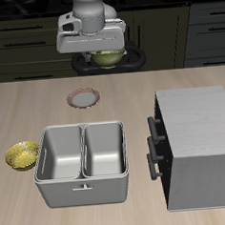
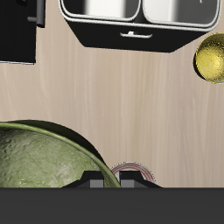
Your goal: Place the green bowl on the plate
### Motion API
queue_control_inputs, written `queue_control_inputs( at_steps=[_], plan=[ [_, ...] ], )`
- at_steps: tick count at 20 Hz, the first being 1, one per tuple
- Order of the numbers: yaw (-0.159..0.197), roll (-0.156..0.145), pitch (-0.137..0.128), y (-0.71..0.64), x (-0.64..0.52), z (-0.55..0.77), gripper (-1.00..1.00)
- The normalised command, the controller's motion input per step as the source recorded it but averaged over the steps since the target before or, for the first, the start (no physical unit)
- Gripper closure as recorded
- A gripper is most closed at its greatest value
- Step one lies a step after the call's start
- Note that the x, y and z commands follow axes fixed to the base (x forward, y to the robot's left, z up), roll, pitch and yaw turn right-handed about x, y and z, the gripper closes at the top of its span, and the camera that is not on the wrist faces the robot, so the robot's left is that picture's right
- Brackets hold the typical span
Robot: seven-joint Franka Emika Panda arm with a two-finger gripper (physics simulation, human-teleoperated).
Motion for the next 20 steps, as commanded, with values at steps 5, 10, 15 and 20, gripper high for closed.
queue_control_inputs(
  at_steps=[5,10,15,20],
  plan=[
    [-0.01,-0.006,0.018,-0.06,-0.19,-0.18,1.0],
    [0.004,0.003,0.027,-0.05,-0.22,-0.24,1.0],
    [-0.008,-0.034,0.007,-0.2,-0.17,-0.12,1.0],
    [-0.008,-0.042,0.011,-0.2,-0.17,-0.11,1.0]
  ],
)
